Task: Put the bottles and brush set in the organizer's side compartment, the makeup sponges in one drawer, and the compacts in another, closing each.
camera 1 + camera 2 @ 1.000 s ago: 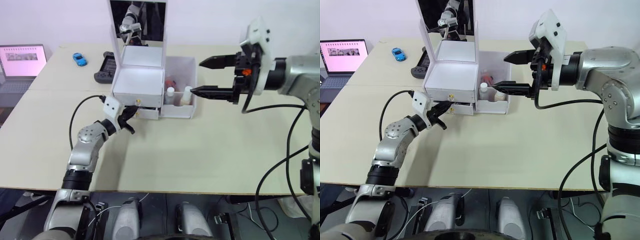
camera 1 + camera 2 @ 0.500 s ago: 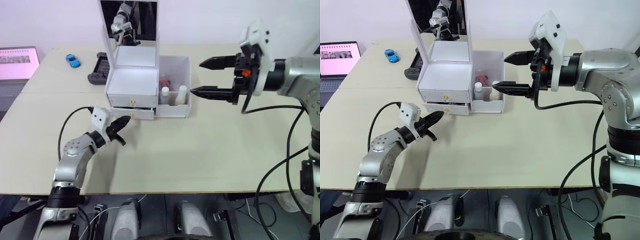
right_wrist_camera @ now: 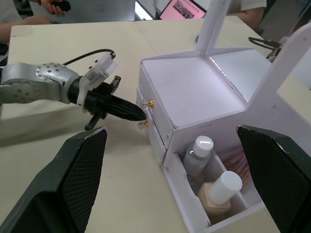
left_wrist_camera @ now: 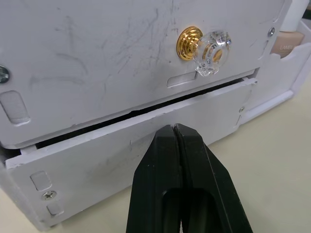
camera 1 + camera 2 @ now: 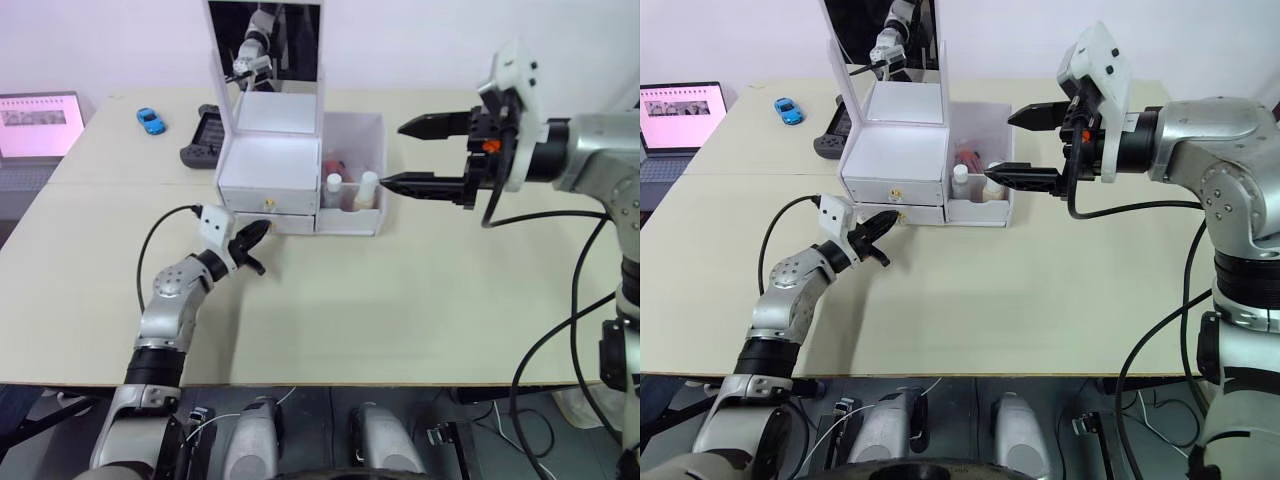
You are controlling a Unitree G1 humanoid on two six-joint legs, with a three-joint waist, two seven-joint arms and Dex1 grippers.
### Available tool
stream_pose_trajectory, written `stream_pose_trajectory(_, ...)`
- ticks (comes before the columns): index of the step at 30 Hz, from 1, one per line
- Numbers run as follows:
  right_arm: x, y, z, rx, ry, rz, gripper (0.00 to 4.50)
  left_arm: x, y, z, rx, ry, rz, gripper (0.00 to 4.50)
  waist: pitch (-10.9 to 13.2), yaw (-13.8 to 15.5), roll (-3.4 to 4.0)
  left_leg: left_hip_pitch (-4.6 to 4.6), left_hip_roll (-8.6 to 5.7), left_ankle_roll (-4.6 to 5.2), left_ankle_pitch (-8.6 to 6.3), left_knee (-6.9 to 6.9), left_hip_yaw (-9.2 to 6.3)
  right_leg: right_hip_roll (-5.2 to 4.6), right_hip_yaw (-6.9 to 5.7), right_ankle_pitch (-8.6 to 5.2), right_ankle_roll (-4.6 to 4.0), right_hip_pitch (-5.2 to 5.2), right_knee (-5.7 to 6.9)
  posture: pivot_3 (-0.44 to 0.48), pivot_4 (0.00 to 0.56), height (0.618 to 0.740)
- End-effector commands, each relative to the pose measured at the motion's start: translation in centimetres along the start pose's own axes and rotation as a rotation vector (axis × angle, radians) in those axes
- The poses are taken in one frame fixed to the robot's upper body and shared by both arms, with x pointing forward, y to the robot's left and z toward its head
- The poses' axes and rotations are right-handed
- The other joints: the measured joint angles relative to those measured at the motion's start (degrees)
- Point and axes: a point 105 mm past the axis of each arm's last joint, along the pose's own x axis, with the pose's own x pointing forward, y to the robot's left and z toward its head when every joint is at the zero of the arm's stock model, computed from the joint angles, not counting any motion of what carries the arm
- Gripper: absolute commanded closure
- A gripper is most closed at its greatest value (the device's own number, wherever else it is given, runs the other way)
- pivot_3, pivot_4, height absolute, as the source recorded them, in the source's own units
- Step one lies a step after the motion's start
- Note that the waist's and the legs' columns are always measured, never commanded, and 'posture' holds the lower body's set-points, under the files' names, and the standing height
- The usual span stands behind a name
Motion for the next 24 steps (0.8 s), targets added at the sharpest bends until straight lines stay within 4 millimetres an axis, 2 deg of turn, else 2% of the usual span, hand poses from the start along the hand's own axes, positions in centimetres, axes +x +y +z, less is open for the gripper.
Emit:
stream_pose_trajectory(1,-0.7,0.2,1.6,-0.055,-0.033,-0.021,0.0,0.7,-0.2,0.4,0.015,-0.01,-0.01,4.47,0.0,0.39,0.0,0.0,-0.01,0.0,0.0,0.0,0.0,0.0,0.0,0.0,0.0,0.0,0.0,0.0,0.15,0.737)
stream_pose_trajectory(8,-0.8,0.3,1.4,-0.049,-0.031,-0.022,0.0,0.3,0.1,0.6,0.028,-0.011,-0.004,4.47,0.0,0.52,0.0,0.0,-0.01,0.0,0.0,-0.01,-0.01,-0.02,0.01,-0.04,-0.08,0.0,0.0,0.0,0.15,0.737)
stream_pose_trajectory(12,-1.2,0.3,0.6,-0.026,-0.015,-0.03,0.0,-1.3,-0.5,1.7,0.029,-0.037,-0.046,4.47,0.0,0.34,0.0,0.0,0.0,0.0,0.0,-0.04,0.0,-0.01,0.01,-0.04,-0.07,-0.02,-0.01,0.0,0.15,0.737)
stream_pose_trajectory(15,-1.9,-0.2,-0.7,-0.003,-0.021,-0.07,0.0,-3.1,-1.1,3.0,0.038,-0.047,-0.107,4.47,0.02,0.2,-0.02,-0.01,0.03,0.0,0.0,-0.11,0.02,-0.01,0.01,0.0,0.0,-0.04,-0.05,0.0,0.15,0.737)
stream_pose_trajectory(17,-2.3,-0.5,-2.2,-0.006,0.005,-0.087,0.0,-4.4,-1.0,3.5,0.066,-0.019,-0.137,4.47,0.02,0.08,-0.02,-0.01,0.05,0.0,0.0,-0.13,0.02,0.01,0.0,0.01,0.02,-0.08,-0.04,0.0,0.15,0.737)
stream_pose_trajectory(19,-3.2,-0.4,-5.3,0.114,0.07,-0.059,0.0,-6.3,-0.1,4.2,0.087,0.017,-0.148,3.95,0.02,0.04,-0.03,0.0,0.08,0.0,0.0,-0.12,0.02,0.03,-0.01,-0.06,-0.1,-0.07,-0.01,0.0,0.15,0.737)
stream_pose_trajectory(20,-3.5,-0.2,-6.2,0.154,0.084,-0.045,0.0,-6.9,0.1,4.5,0.093,0.028,-0.148,3.68,0.02,-0.03,-0.02,0.0,0.1,0.0,0.0,-0.12,0.0,0.06,-0.03,-0.07,-0.12,-0.06,-0.03,0.0,0.15,0.737)
stream_pose_trajectory(21,-3.9,-0.2,-7.0,0.215,0.075,-0.046,0.0,-7.6,0.4,4.7,0.105,0.044,-0.147,3.23,0.03,-0.09,-0.01,0.02,0.12,0.0,0.0,-0.12,0.03,0.03,-0.03,-0.08,-0.13,-0.03,-0.06,0.0,0.15,0.737)
stream_pose_trajectory(24,-5.7,-2.0,-9.2,0.306,0.004,-0.168,0.0,-10.0,2.5,5.7,0.151,0.076,-0.089,1.73,0.04,-0.49,0.0,0.02,0.11,0.0,0.0,-0.12,0.08,-0.01,-0.01,-0.08,-0.14,-0.05,-0.08,0.0,0.15,0.737)
